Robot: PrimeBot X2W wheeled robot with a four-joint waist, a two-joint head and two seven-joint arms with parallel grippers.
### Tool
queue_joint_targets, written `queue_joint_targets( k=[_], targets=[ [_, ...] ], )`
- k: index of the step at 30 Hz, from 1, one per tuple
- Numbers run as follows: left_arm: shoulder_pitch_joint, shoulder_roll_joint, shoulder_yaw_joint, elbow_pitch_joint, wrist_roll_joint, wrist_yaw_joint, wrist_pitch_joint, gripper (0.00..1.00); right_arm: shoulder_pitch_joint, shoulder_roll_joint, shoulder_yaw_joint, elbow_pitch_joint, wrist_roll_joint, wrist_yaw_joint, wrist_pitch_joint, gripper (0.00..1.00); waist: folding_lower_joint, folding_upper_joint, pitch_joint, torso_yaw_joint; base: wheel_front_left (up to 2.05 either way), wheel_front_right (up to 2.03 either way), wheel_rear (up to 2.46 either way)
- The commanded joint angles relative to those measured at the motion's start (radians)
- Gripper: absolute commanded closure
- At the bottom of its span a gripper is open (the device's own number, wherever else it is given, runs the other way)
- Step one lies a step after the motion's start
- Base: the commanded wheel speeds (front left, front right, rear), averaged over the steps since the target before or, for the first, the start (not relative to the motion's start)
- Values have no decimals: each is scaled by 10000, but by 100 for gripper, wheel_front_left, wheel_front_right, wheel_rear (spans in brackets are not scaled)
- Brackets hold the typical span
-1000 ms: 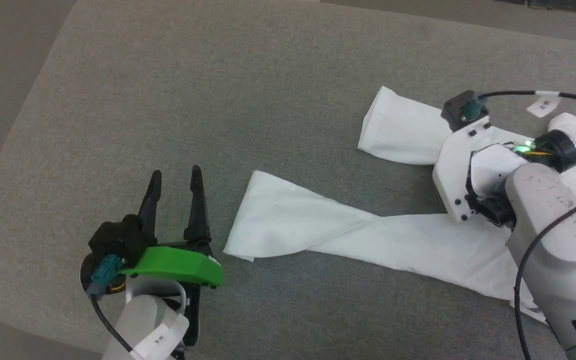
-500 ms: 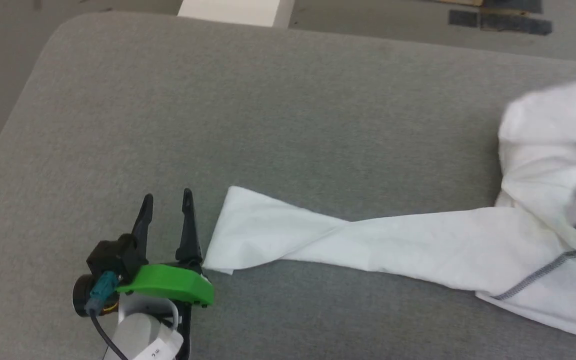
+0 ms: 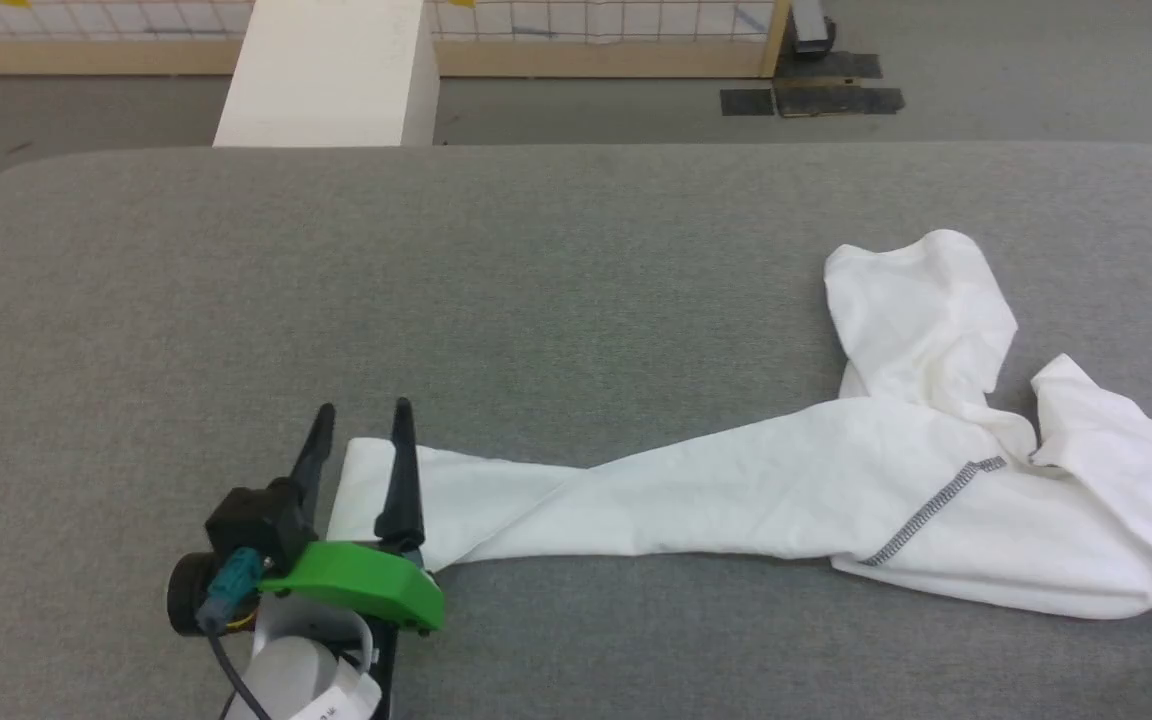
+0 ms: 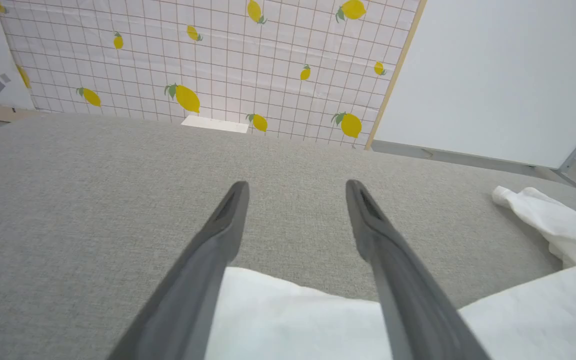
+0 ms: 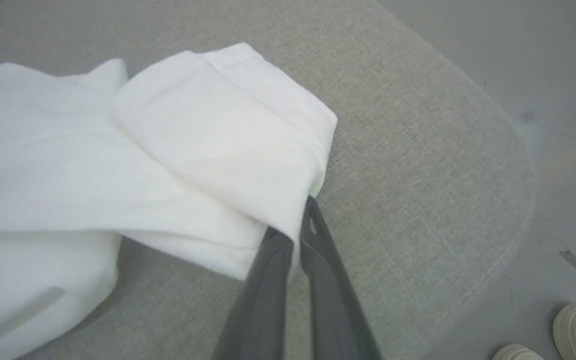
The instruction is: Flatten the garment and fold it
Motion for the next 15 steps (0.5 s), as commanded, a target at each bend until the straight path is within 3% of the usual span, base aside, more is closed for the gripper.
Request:
queue_joint_targets(
  k=[1, 2, 8, 12, 15],
  targets=[
    [18, 57, -114, 62, 93, -96, 84, 0, 14, 18, 178, 82, 167, -13, -327, 35, 1, 0, -185, -277, 0, 0, 0],
    [6, 57, -197, 99, 112, -134, 148, 0, 31, 18, 270, 159, 285, -13, -529, 0, 1, 0, -204, -305, 0, 0, 0],
    [-121, 83, -1027, 435, 323, -493, 1159, 0, 429, 19, 1731, -423, 516, -13, -2371, 0, 1, 0, -349, -508, 0, 0, 0],
    [-137, 196, -1640, 748, 370, -740, 2753, 0, 752, 19, 2795, -1112, 736, -13, -3032, 0, 1, 0, -423, -680, 0, 0, 0],
    [-165, 341, -1827, 845, 433, -642, 4033, 0, 875, 19, 3346, -1432, 913, -13, -3118, 0, 1, 0, -444, -776, 0, 0, 0]
  ],
)
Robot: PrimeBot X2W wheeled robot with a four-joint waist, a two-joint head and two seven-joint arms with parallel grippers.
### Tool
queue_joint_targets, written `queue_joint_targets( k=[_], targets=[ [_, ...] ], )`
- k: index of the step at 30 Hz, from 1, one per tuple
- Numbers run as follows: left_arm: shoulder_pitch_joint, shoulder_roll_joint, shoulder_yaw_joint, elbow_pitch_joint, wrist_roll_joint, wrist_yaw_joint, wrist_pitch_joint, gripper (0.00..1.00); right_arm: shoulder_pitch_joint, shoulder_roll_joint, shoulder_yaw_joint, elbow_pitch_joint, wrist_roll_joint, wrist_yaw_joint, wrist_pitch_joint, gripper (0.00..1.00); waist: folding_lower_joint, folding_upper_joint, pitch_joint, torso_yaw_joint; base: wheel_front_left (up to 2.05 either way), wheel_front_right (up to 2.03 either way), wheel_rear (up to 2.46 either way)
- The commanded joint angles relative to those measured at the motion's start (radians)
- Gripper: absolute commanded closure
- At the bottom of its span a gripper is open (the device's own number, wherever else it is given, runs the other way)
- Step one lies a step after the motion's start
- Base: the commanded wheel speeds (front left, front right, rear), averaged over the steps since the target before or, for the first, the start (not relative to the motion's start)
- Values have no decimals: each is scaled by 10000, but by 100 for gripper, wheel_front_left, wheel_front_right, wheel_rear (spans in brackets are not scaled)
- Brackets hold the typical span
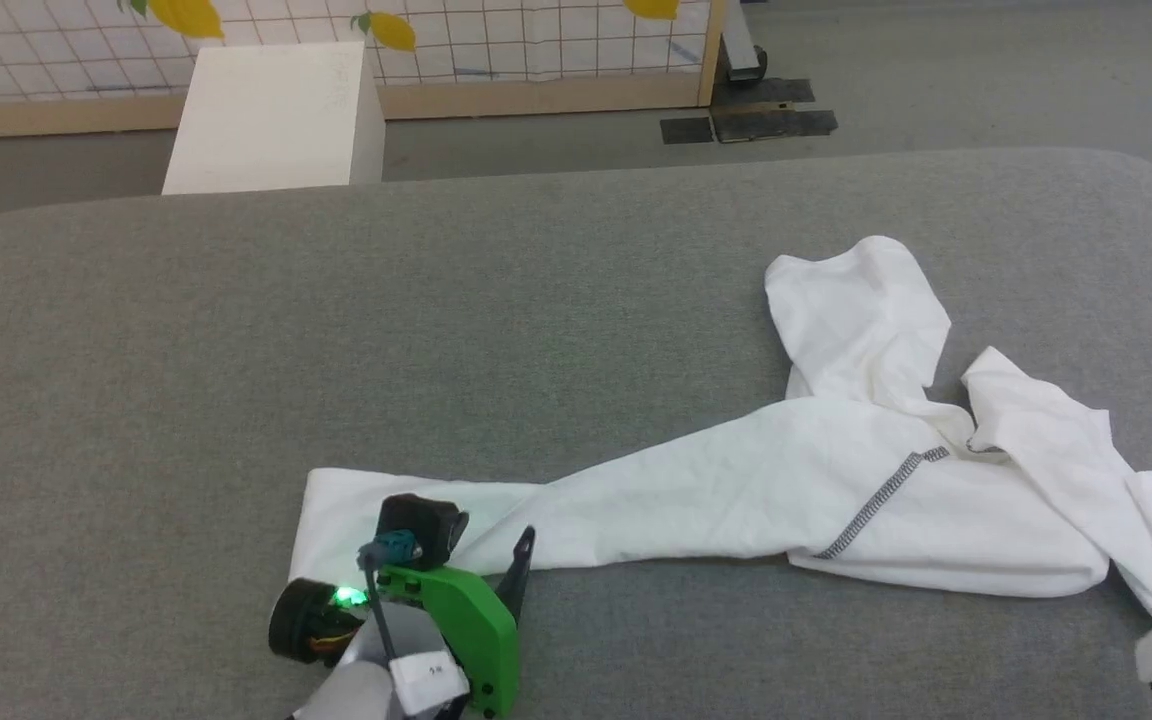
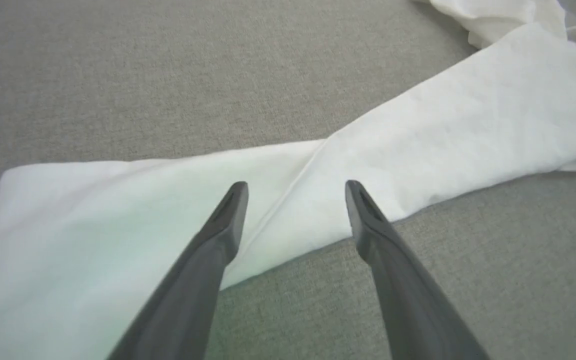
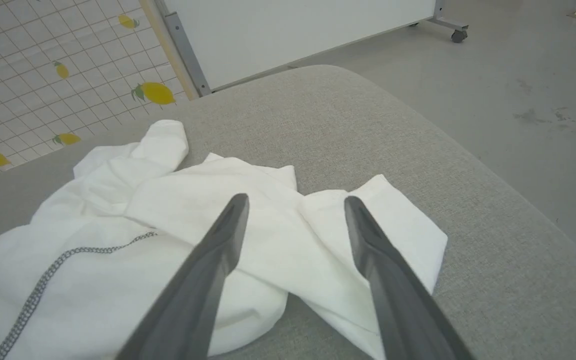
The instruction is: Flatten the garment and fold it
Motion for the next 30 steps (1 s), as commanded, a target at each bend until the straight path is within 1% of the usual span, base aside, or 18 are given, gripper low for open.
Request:
queue_joint_targets(
  k=[1, 5, 6, 7, 8, 12, 16, 20, 23, 30],
  targets=[
    [-107, 161, -13, 34, 77, 144, 407, 0, 120, 2, 182, -155, 84, -13, -93, 0, 1, -1, -30, -61, 0, 0, 0],
    [-170, 308, -124, -10, 148, 357, 1736, 0, 189, 2, 634, -398, 195, -13, -67, 0, 1, -1, -8, -78, 0, 0, 0],
    [-182, 327, -141, -62, 139, 365, 1893, 30, 201, 2, 717, -425, 215, -13, -51, 0, 1, -1, -1, -75, 0, 0, 0],
    [-187, 340, -143, -121, 121, 377, 2003, 55, 220, 2, 809, -464, 191, -13, -40, 0, 1, -1, 9, -66, 0, 0, 0],
    [-194, 354, -141, -198, 99, 389, 2083, 100, 224, 2, 872, -507, 175, -13, -53, 0, 1, -1, 22, -51, 0, 0, 0],
    [-230, 420, -19, -370, 124, 579, 1895, 100, 206, 2, 1081, -547, 245, -13, -26, 0, 1, -1, 59, 67, 0, 0, 0],
    [-198, 426, 398, -460, -8, 926, 1266, 100, 185, 2, 1186, -583, 302, -13, -54, 0, 1, -1, 52, 289, 0, 0, 0],
    [-116, 502, 1264, -678, -277, 1507, 304, 100, 150, 3, 1263, -700, 280, -13, -59, 0, 1, -1, 27, 576, 0, 0, 0],
    [73, 711, 2026, -819, -533, 1898, -244, 100, 94, 3, 1405, -770, 280, -13, -49, 0, 1, -1, -4, 782, 0, 0, 0],
    [840, 1110, 3510, -1129, -1023, 2781, -672, 100, 126, 3, 1731, -799, 294, -13, 141, 0, 1, -1, -53, 1258, 0, 0, 0]
  ],
)
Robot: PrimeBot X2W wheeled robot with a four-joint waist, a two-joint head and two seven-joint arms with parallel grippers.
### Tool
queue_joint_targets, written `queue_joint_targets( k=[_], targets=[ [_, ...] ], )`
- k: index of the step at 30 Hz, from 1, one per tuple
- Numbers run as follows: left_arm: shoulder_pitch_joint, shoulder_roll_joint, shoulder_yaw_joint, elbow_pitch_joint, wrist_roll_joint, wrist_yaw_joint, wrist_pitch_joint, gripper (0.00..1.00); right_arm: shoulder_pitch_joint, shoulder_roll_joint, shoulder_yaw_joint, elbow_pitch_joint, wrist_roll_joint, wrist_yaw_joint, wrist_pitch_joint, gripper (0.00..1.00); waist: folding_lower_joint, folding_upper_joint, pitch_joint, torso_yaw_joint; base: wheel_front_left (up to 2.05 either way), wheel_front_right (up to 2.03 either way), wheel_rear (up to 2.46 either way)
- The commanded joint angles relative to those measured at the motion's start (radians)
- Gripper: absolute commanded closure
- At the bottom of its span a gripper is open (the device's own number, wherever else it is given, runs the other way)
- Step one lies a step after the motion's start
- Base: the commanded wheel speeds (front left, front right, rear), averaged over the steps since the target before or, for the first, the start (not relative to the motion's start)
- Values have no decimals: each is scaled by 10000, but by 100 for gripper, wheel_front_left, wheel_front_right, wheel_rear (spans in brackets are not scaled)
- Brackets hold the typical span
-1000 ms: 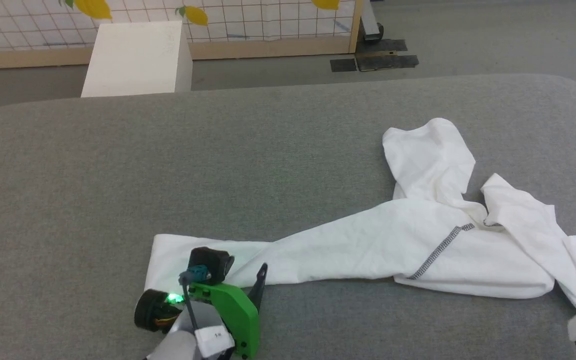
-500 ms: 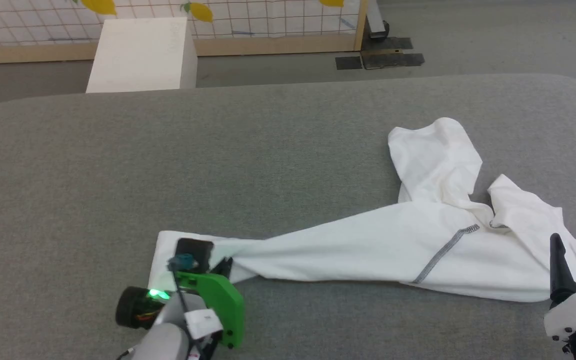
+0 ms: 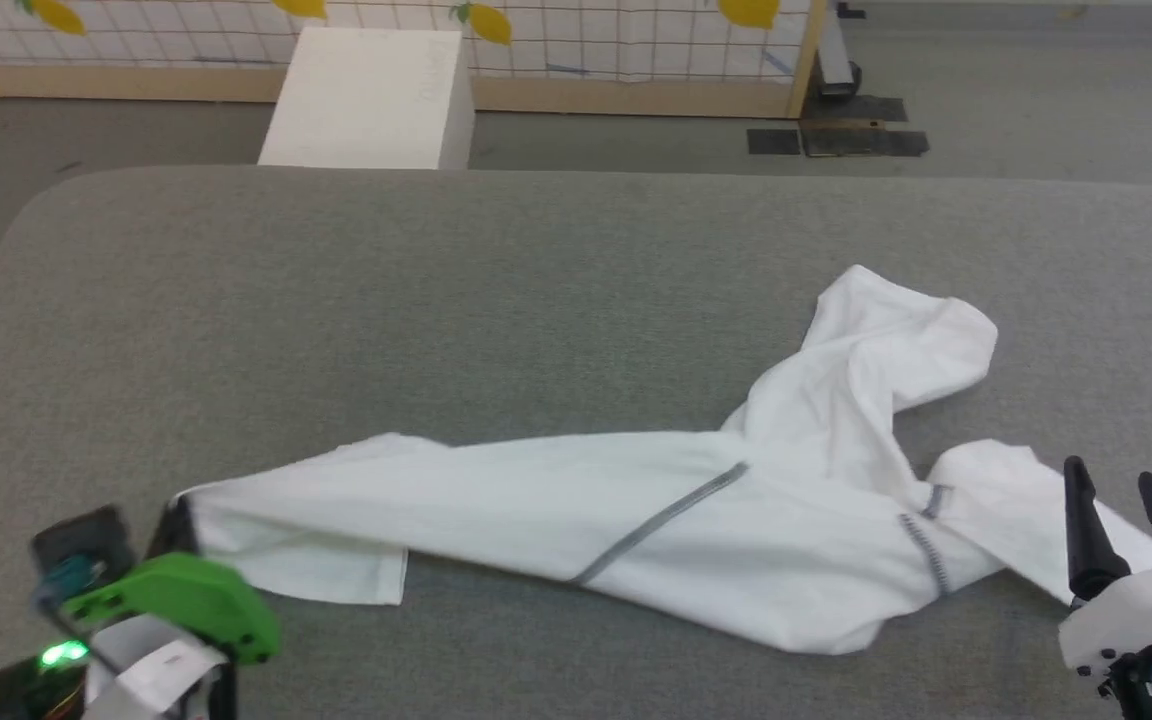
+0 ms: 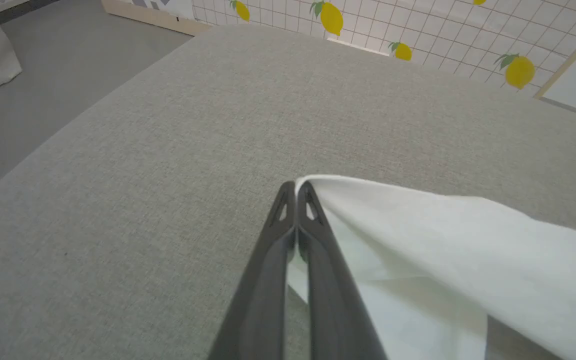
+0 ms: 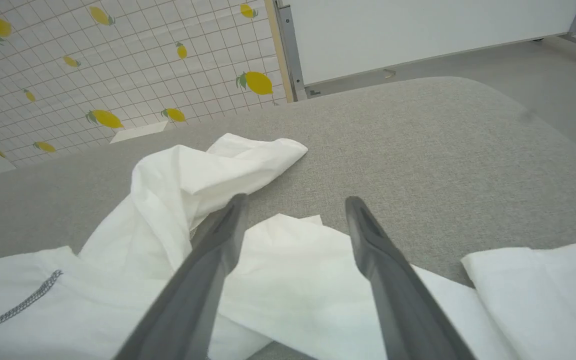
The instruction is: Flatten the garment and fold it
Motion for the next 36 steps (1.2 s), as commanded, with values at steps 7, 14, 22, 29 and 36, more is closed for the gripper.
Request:
queue_joint_targets(
  k=[7, 14, 22, 29, 36],
  targets=[
    [801, 53, 670, -152, -645, 104, -229, 23, 90, 3, 41, -66, -22, -13, 184, 0, 0, 0, 12, 497, 0, 0, 0],
    [766, -331, -232, -599, -779, -1128, -1277, 0, 71, 3, -3, -203, -46, -13, 259, 0, 0, 0, -16, 746, 0, 0, 0],
    [-349, -414, -2448, -329, 440, -2142, -934, 0, 22, 3, 160, -364, -19, -13, 306, 0, 0, 0, 139, 830, 0, 0, 0],
    [-2202, 7, -4012, 1023, 1021, -3085, 881, 0, -177, 3, 488, -463, 60, -13, 308, 0, 0, 0, 682, 408, 0, 0, 0],
    [-3410, 649, -5033, 2155, 820, -3317, 2579, 0, -382, 3, 636, -303, 176, -13, 137, 0, 0, 0, 1232, -250, 0, 0, 0]
  ],
)
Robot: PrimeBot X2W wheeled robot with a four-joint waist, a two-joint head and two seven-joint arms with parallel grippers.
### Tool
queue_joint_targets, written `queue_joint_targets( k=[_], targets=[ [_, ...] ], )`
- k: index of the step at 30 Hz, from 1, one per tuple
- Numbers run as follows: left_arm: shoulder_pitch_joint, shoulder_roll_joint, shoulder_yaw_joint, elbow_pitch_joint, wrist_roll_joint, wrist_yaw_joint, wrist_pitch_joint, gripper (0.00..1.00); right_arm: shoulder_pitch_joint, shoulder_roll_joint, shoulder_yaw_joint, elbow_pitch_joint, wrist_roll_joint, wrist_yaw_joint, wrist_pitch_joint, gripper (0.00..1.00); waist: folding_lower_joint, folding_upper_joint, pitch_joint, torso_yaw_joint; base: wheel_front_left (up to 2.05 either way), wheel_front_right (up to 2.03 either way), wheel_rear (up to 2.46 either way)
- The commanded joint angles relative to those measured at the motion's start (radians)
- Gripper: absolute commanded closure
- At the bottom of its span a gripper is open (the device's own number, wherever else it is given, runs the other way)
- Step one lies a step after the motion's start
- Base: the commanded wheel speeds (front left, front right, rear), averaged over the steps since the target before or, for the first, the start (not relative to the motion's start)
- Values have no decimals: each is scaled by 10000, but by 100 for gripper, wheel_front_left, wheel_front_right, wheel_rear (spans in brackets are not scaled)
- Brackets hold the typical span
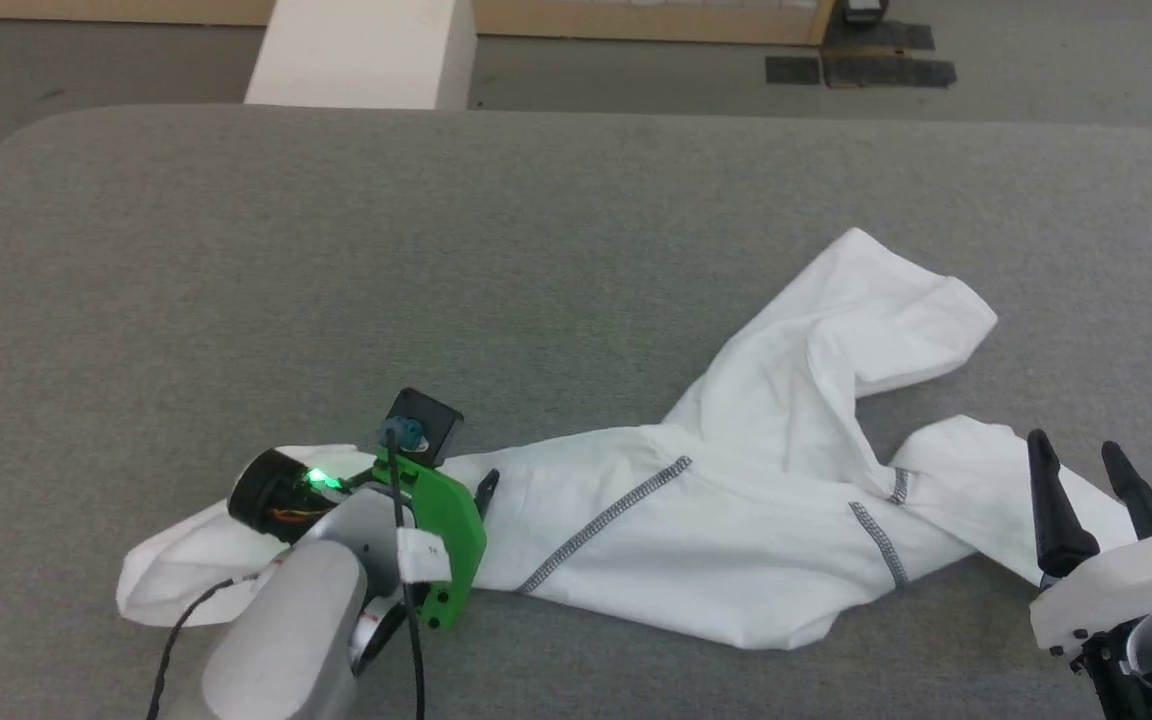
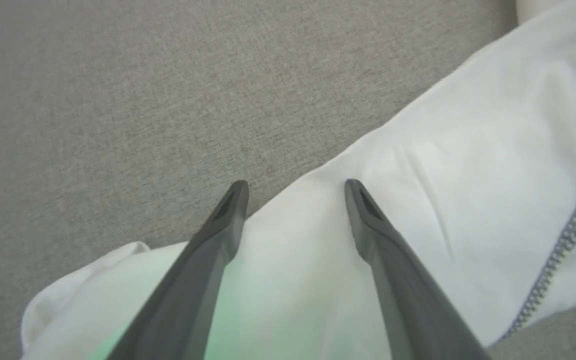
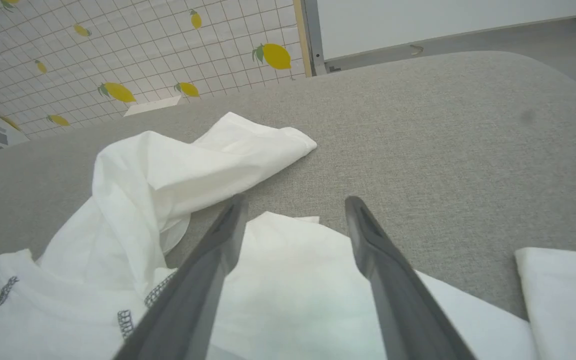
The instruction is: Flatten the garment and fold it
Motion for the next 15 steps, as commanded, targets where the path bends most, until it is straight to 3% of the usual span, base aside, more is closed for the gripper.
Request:
queue_joint_targets(
  k=[1, 6, 8, 9, 12, 15],
  targets=[
    [-242, 103, -219, 81, -228, -60, 255, 0, -175, 3, 7, 56, 91, -13, -93, 0, 0, 0, 388, -418, 0, 0, 0],
    [-445, 542, -1408, 8, -1573, -74, 1393, 3, -273, 3, 47, 235, 149, -13, -241, 0, 0, 0, 532, -709, 0, 0, 0],
    [-423, 766, -1766, -41, -2194, -75, 2053, 73, -297, 3, 71, 297, 172, -13, -289, 0, 0, 0, 532, -773, 0, 0, 0],
    [-422, 884, -1871, -66, -2392, -76, 2325, 100, -302, 3, 75, 318, 178, -13, -309, 0, 0, 0, 531, -791, 0, 0, 0],
    [-405, 1216, -2047, -224, -2880, -76, 2936, 100, -320, 3, 79, 408, 195, -13, -371, 0, 0, 0, 505, -826, 0, 0, 0],
    [-532, 1444, -1811, -476, -2651, 101, 2206, 100, -338, 3, 94, 460, 221, -13, -417, 0, 0, 0, 453, -825, 0, 0, 0]
  ],
)
